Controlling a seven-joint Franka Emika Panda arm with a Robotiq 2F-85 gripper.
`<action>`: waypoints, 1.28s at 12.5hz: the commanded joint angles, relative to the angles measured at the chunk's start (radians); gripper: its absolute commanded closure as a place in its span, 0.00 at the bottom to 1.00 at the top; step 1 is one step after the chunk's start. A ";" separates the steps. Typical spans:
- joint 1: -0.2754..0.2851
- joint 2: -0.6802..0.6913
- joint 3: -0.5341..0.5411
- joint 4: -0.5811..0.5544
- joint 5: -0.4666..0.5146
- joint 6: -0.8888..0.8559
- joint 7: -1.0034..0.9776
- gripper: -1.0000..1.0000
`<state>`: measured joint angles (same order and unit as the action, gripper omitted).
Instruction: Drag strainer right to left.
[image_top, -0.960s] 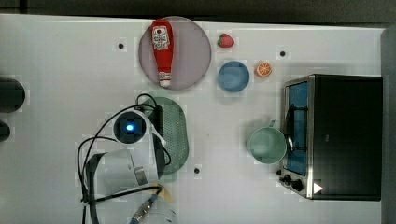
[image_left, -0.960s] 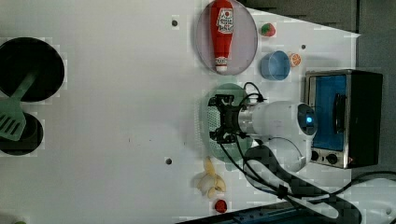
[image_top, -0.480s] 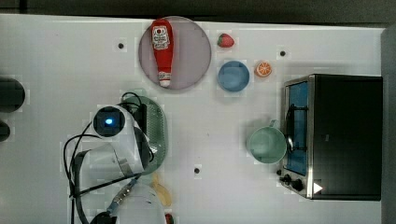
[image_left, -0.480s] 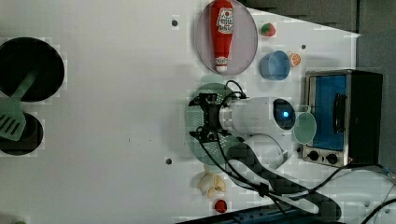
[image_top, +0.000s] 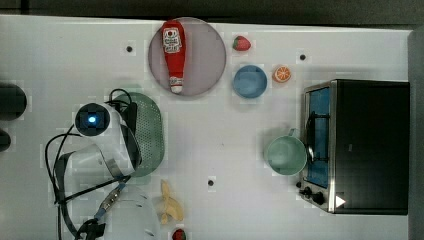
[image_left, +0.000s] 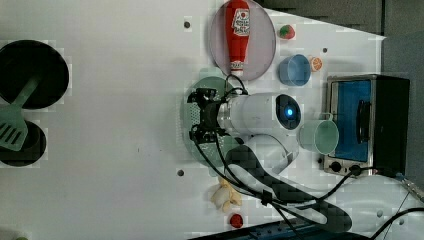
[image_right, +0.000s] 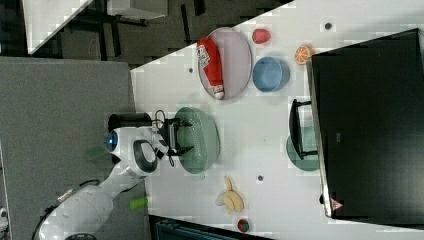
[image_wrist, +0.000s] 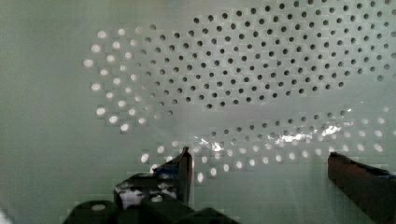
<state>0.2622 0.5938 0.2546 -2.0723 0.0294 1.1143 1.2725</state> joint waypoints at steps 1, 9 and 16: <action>0.069 0.015 0.004 0.040 0.009 0.004 0.057 0.00; 0.158 0.074 0.004 0.143 0.009 0.000 0.189 0.00; 0.202 0.107 0.006 0.201 0.009 -0.006 0.189 0.00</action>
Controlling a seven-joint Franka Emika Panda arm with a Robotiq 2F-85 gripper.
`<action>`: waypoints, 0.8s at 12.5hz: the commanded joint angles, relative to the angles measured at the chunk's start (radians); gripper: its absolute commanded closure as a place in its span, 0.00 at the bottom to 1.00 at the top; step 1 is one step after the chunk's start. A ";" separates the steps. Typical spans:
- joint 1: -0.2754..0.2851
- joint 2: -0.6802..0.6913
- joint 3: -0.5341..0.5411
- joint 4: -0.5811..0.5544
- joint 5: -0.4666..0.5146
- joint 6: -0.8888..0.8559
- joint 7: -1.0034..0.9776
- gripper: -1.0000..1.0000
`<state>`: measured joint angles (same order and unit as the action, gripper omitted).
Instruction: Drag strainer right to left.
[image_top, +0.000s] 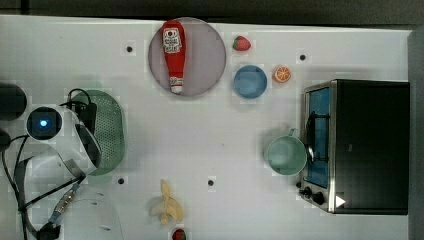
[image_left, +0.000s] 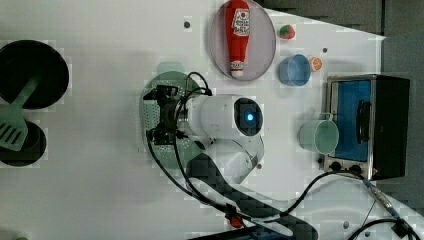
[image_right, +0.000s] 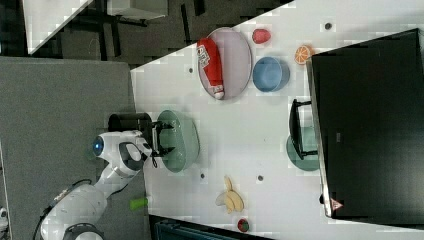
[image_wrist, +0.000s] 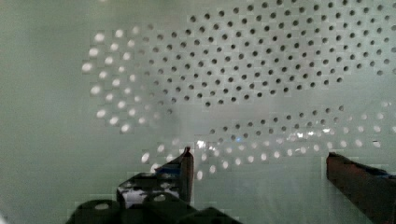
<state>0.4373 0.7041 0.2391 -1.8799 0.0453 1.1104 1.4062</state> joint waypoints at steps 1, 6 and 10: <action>0.027 -0.020 0.025 0.008 -0.009 -0.021 0.044 0.00; -0.002 -0.254 0.015 0.007 -0.009 -0.362 -0.204 0.00; -0.047 -0.510 -0.061 0.005 -0.009 -0.654 -0.563 0.00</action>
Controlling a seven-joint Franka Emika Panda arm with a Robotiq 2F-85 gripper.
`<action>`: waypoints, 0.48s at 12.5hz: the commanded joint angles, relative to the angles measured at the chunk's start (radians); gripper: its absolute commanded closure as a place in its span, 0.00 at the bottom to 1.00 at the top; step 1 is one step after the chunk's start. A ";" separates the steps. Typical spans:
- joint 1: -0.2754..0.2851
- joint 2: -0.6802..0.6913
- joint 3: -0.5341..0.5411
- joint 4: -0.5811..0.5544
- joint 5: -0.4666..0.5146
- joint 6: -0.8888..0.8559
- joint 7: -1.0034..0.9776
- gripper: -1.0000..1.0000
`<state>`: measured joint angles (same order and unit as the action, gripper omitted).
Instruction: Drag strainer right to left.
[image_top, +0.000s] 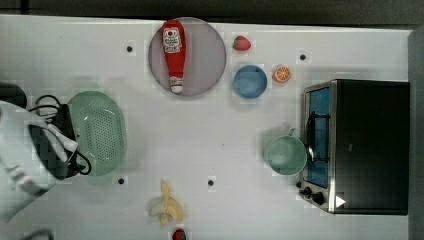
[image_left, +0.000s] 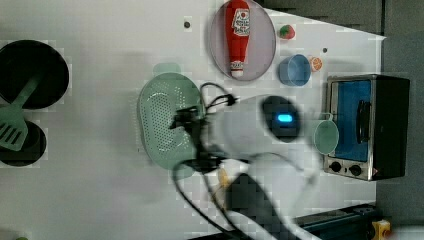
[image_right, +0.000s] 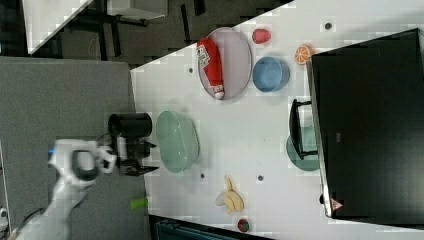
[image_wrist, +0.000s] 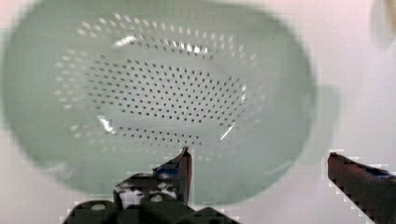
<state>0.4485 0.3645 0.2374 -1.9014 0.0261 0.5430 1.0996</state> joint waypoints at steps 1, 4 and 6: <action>-0.069 -0.236 -0.095 0.026 0.010 -0.146 -0.347 0.00; -0.098 -0.405 -0.246 0.026 0.006 -0.295 -0.614 0.00; -0.107 -0.481 -0.353 0.026 0.000 -0.366 -0.754 0.00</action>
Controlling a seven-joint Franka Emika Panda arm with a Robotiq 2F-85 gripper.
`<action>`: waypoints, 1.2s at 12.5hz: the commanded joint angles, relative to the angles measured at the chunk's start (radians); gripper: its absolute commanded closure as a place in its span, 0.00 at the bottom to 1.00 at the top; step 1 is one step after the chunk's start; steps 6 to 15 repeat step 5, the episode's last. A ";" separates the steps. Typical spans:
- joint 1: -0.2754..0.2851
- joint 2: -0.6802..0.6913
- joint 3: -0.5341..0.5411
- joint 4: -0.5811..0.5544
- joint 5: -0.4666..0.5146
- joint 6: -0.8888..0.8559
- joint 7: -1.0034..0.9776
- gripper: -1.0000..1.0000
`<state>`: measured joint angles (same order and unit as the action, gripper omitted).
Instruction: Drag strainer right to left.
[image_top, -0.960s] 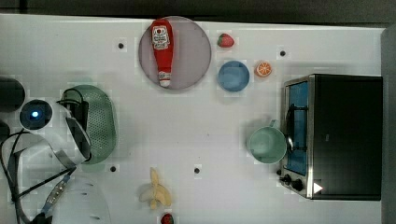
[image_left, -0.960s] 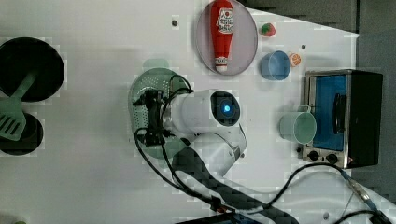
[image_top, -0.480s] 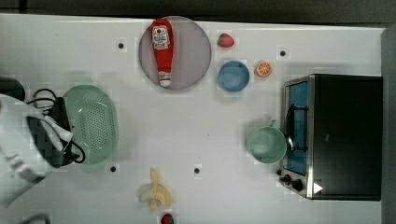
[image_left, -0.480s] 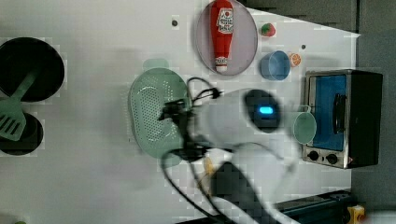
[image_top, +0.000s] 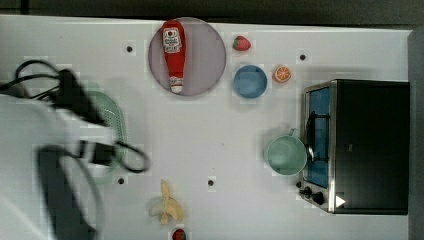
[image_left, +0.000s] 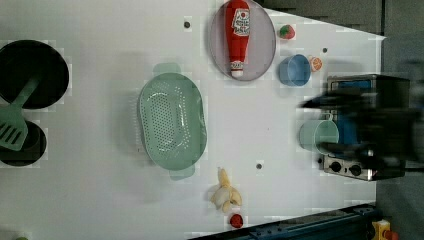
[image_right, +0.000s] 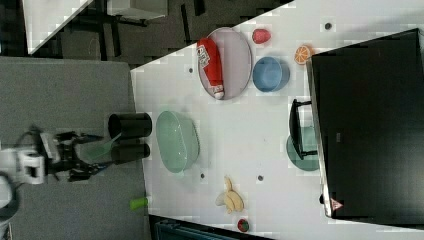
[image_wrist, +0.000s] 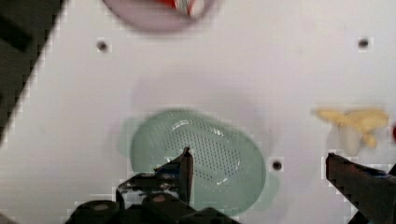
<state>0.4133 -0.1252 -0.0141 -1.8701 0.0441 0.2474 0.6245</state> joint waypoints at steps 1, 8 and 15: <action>-0.072 -0.014 -0.152 -0.005 -0.035 -0.104 -0.343 0.00; -0.075 -0.043 -0.314 -0.007 -0.126 -0.152 -0.545 0.00; -0.075 -0.043 -0.314 -0.007 -0.126 -0.152 -0.545 0.00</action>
